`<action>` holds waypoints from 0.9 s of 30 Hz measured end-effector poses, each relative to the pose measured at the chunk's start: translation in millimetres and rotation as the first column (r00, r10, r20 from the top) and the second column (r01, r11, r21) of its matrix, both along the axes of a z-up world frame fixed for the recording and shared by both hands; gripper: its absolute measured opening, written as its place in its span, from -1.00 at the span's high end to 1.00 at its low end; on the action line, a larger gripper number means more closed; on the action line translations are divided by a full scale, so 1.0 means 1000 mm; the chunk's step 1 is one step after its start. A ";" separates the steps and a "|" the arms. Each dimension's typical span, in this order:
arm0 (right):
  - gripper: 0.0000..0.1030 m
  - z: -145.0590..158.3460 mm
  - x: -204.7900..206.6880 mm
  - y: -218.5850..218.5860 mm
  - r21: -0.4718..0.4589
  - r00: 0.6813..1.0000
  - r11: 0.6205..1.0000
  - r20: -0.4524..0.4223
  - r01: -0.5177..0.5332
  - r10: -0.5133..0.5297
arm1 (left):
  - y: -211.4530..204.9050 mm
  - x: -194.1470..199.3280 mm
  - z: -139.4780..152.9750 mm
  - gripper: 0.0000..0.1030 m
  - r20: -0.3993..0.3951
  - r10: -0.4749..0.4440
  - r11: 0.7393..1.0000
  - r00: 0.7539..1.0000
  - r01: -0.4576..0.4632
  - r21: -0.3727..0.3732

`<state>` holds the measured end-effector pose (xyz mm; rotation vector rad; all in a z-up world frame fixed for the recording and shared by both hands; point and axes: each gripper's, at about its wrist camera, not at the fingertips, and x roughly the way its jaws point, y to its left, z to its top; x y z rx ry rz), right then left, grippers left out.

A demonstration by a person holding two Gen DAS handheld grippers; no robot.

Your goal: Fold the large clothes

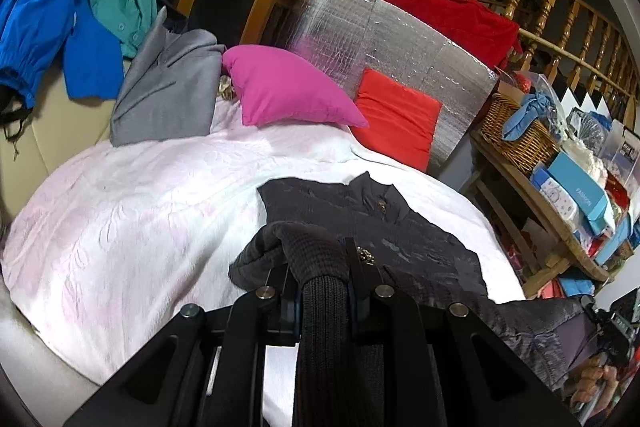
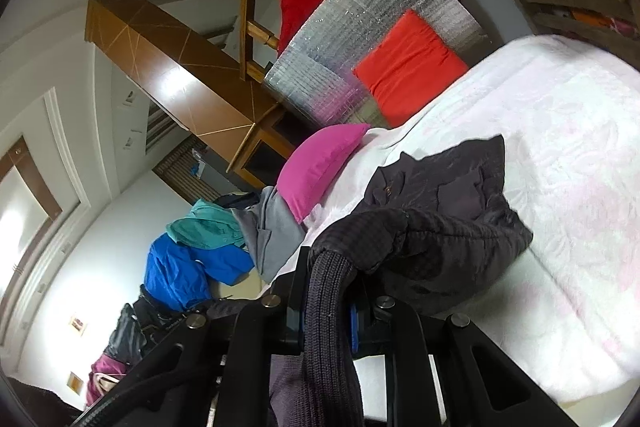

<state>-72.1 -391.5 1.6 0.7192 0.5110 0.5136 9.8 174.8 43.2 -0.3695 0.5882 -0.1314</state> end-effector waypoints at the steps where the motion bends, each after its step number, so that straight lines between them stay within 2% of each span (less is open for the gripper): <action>1: 0.71 0.001 0.005 0.001 -0.006 1.000 1.000 0.003 0.003 -0.003 | -0.001 0.004 0.000 0.66 0.000 0.006 1.000 1.000 -0.006 0.006; 9: 0.71 0.001 0.049 0.007 -0.068 0.999 0.996 -0.001 0.049 -0.050 | -0.014 0.042 -0.009 0.66 -0.048 0.065 0.994 0.997 -0.060 0.091; 15: 0.71 -0.004 0.071 0.008 -0.069 0.995 0.994 -0.030 0.089 -0.091 | -0.022 0.058 -0.015 0.66 -0.074 0.087 0.988 0.993 -0.077 0.135; 27: 0.71 -0.004 0.090 0.010 -0.090 0.993 0.990 -0.036 0.109 -0.113 | -0.028 0.084 -0.018 0.66 -0.088 0.100 0.985 0.991 -0.086 0.150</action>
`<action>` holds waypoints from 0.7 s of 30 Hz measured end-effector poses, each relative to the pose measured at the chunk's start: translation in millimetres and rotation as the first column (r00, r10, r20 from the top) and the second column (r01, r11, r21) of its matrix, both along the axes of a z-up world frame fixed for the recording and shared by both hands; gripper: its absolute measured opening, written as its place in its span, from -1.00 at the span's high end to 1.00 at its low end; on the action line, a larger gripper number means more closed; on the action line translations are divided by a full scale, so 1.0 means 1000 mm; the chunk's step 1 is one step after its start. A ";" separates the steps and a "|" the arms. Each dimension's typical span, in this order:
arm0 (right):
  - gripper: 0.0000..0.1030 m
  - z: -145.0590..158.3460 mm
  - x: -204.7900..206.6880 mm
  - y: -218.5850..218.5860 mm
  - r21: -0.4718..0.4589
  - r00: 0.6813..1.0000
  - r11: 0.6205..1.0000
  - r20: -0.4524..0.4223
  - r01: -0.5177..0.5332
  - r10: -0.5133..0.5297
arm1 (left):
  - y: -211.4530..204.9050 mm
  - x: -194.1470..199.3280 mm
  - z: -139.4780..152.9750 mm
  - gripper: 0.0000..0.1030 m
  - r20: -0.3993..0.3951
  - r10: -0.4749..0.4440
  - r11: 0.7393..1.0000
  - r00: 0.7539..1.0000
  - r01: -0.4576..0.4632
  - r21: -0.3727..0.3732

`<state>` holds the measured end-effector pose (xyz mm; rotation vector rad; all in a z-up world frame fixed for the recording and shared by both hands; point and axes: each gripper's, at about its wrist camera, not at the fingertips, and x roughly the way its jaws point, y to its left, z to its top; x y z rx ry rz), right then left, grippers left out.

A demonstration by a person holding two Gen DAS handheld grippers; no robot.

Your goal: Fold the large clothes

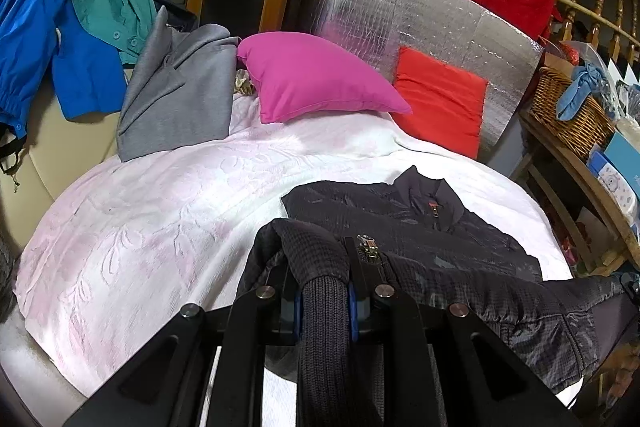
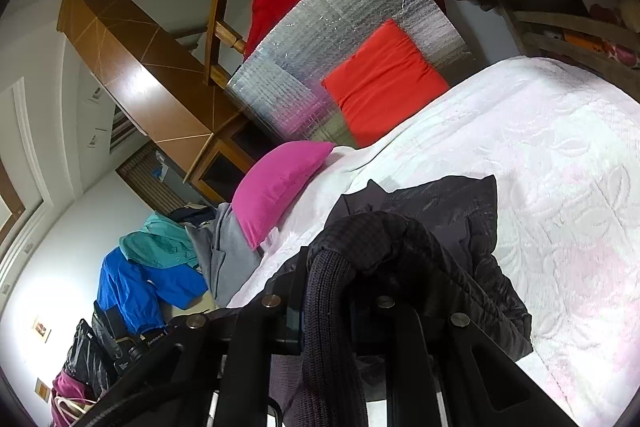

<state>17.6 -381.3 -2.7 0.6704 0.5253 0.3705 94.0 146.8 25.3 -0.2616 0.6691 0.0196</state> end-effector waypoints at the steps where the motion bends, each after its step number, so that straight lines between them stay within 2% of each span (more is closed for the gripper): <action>1: 0.71 0.000 0.003 0.000 0.001 1.000 1.000 -0.002 0.002 -0.002 | -0.001 0.003 0.000 0.66 -0.001 0.000 1.000 1.000 0.000 0.002; 21: 0.71 0.009 0.054 0.004 -0.030 1.000 0.999 -0.009 0.024 -0.025 | -0.006 0.058 -0.003 0.66 -0.033 0.008 1.000 0.999 -0.008 0.002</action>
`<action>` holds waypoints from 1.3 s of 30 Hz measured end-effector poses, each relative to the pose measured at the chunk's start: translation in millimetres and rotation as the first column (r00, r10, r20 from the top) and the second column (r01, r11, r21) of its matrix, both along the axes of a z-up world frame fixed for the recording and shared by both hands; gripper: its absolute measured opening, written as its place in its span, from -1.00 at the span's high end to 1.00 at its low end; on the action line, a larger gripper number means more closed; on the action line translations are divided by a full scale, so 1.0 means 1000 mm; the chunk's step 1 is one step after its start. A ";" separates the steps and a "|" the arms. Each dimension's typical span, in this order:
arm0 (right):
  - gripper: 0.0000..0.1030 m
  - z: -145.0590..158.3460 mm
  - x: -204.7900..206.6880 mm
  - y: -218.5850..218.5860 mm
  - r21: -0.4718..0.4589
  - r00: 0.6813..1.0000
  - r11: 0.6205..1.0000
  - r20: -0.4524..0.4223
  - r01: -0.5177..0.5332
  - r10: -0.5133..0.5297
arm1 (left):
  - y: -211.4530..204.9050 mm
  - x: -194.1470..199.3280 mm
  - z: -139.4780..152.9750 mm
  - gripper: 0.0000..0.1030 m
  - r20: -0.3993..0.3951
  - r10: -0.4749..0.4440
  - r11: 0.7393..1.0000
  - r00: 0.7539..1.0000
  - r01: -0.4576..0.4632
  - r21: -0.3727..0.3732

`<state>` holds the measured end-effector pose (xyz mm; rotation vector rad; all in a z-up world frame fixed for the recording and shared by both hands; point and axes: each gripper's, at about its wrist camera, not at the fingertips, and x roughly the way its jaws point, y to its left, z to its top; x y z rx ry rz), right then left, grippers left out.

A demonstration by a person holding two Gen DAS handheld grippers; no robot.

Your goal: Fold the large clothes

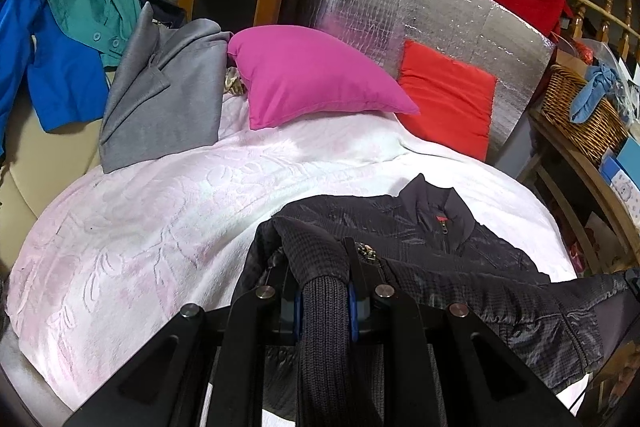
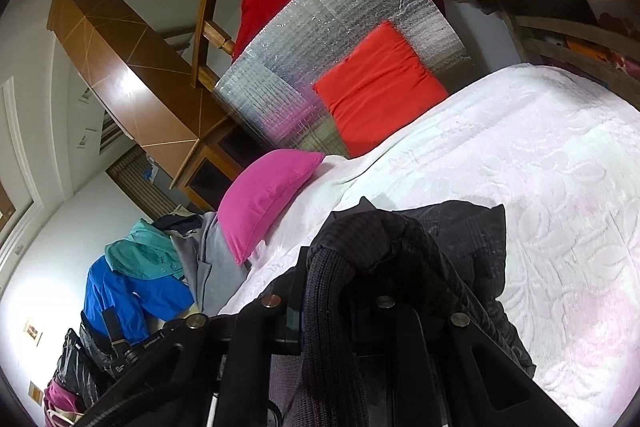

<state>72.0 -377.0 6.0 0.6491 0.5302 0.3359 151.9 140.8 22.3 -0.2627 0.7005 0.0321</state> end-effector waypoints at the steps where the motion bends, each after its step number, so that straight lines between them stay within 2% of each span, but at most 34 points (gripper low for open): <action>1: 0.71 0.001 0.002 0.000 -0.002 1.000 1.000 -0.001 0.001 -0.001 | 0.000 0.002 0.000 0.66 -0.003 0.001 1.000 1.000 -0.001 -0.003; 17: 0.71 0.009 0.048 0.004 -0.028 1.000 0.999 -0.016 0.023 -0.023 | -0.003 0.043 0.004 0.66 -0.028 -0.012 1.000 1.000 0.012 0.011; 27: 0.71 0.003 0.110 0.000 -0.037 0.998 0.999 -0.057 0.030 -0.032 | -0.007 0.092 0.002 0.66 -0.066 -0.027 1.000 0.997 0.027 0.008; 33: 0.71 -0.019 0.160 -0.011 -0.001 0.990 0.999 -0.134 0.039 -0.039 | -0.005 0.134 -0.010 0.66 -0.133 -0.038 0.999 0.990 0.033 -0.042; 39: 0.72 -0.058 0.206 -0.019 -0.005 0.970 0.999 -0.239 0.035 -0.035 | 0.001 0.175 -0.049 0.65 -0.244 -0.047 0.995 0.969 0.026 -0.092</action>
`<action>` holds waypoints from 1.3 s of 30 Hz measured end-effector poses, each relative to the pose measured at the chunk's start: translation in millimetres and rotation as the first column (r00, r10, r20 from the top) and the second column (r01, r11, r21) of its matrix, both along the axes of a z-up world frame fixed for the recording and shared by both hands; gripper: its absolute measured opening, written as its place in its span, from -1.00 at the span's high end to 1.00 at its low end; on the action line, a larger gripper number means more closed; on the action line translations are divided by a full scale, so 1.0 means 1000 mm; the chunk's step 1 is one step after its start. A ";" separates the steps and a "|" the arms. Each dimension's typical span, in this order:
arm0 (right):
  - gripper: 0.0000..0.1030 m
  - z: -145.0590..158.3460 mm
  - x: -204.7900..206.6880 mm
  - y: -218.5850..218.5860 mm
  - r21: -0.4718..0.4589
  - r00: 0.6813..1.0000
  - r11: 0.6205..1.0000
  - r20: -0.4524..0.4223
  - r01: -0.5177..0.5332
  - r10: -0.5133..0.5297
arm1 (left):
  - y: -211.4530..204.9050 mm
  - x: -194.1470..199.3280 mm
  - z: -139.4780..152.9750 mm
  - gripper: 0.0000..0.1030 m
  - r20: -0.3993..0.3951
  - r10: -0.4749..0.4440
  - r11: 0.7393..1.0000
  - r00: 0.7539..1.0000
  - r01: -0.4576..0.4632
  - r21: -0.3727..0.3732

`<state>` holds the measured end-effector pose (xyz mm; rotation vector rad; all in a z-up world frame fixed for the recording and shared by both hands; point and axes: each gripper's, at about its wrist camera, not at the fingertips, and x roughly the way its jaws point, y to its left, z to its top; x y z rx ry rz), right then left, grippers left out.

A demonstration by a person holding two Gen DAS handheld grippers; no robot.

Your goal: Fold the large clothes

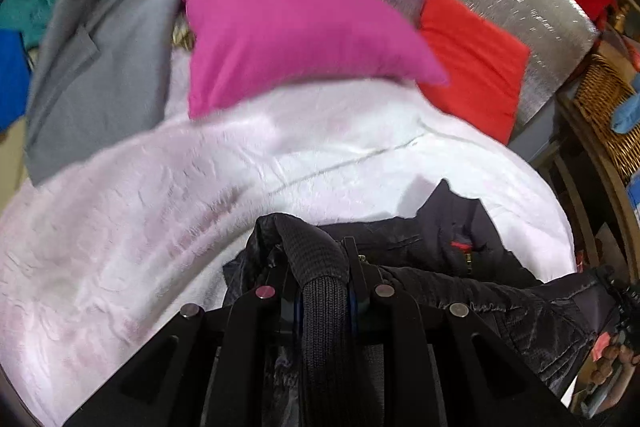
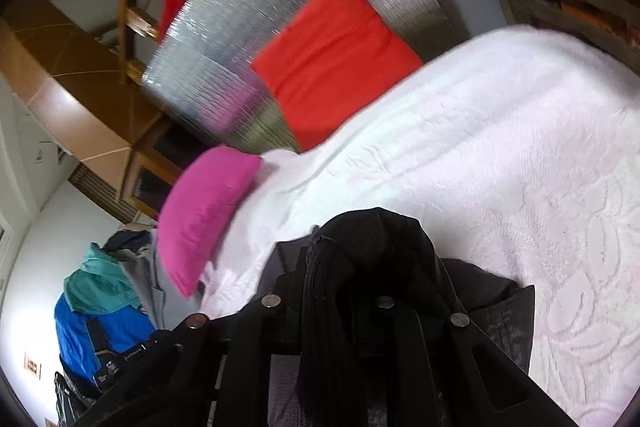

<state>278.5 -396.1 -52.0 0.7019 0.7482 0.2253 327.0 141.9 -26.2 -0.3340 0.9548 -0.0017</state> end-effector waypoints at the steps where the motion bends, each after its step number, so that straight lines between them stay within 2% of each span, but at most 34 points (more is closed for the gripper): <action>1: 0.72 -0.007 0.006 -0.001 -0.001 1.000 1.000 -0.016 -0.002 0.002 | 0.002 0.007 -0.008 0.65 -0.025 0.000 1.000 1.000 0.000 -0.008; 9: 0.71 -0.056 0.037 -0.011 0.056 0.990 0.998 -0.141 0.014 -0.006 | -0.001 0.040 -0.045 0.65 -0.122 0.002 1.000 0.993 -0.006 -0.030; 11: 0.70 -0.068 0.040 -0.015 0.098 0.985 0.995 -0.174 0.028 -0.010 | -0.001 0.045 -0.051 0.64 -0.142 0.003 0.999 0.990 -0.008 -0.034; 13: 0.61 -0.083 0.043 -0.021 0.179 0.975 0.983 -0.220 0.048 -0.007 | 0.001 0.049 -0.056 0.61 -0.162 0.010 0.999 0.987 -0.018 -0.045; 15: 0.53 -0.086 0.042 -0.027 0.238 0.974 0.970 -0.224 0.059 -0.004 | 0.004 0.050 -0.057 0.54 -0.163 0.017 0.997 0.987 -0.028 -0.066; 17: 0.17 -0.078 0.038 -0.027 0.255 0.981 0.966 -0.195 0.034 0.017 | 0.006 0.048 -0.051 0.48 -0.153 0.008 0.995 0.988 -0.023 -0.097; 18: -0.45 -0.072 0.036 -0.027 0.264 0.984 0.964 -0.176 0.025 0.023 | 0.008 0.045 -0.045 0.35 -0.142 0.001 0.992 0.990 -0.019 -0.125; 19: -0.70 -0.061 0.029 -0.029 0.271 0.991 0.962 -0.133 0.028 0.009 | 0.010 0.044 -0.039 0.25 -0.130 -0.002 0.989 0.992 -0.017 -0.149; 21: -0.70 -0.043 0.019 -0.034 0.291 0.997 0.956 -0.070 0.029 -0.009 | 0.018 0.037 -0.021 -0.24 -0.068 0.010 0.980 0.998 -0.023 -0.196; 23: -0.70 -0.031 0.011 -0.040 0.299 0.999 0.953 -0.041 0.038 -0.027 | 0.028 0.029 0.003 -0.39 0.033 0.047 0.981 0.998 -0.040 -0.189; 25: -0.70 -0.017 0.003 -0.046 0.253 0.999 0.967 -0.020 0.038 -0.034 | 0.040 0.022 0.021 -0.51 0.105 0.088 0.983 0.991 -0.069 -0.173; 27: -0.70 -0.007 -0.004 -0.049 0.171 1.000 0.985 -0.004 0.019 -0.019 | 0.048 0.020 0.024 -0.53 0.118 0.101 0.985 0.988 -0.082 -0.155; 29: -0.70 -0.006 -0.003 -0.048 0.078 1.000 0.997 -0.018 -0.002 0.003 | 0.050 0.023 0.014 -0.53 0.079 0.069 0.989 0.994 -0.058 -0.134; 32: -0.70 -0.021 0.007 -0.036 -0.051 0.993 0.995 -0.094 -0.083 0.078 | 0.047 0.034 -0.009 -0.53 0.016 0.023 0.996 1.000 -0.022 -0.092; 36: -0.66 -0.043 0.025 -0.011 -0.225 0.972 0.955 -0.175 -0.193 0.156 | 0.024 0.049 -0.045 -0.53 -0.068 -0.076 0.997 0.995 0.075 -0.016; 39: -0.58 -0.058 0.039 -0.005 -0.263 0.963 0.939 -0.208 -0.223 0.171 | 0.005 0.055 -0.057 -0.53 -0.086 -0.135 0.989 0.987 0.140 0.050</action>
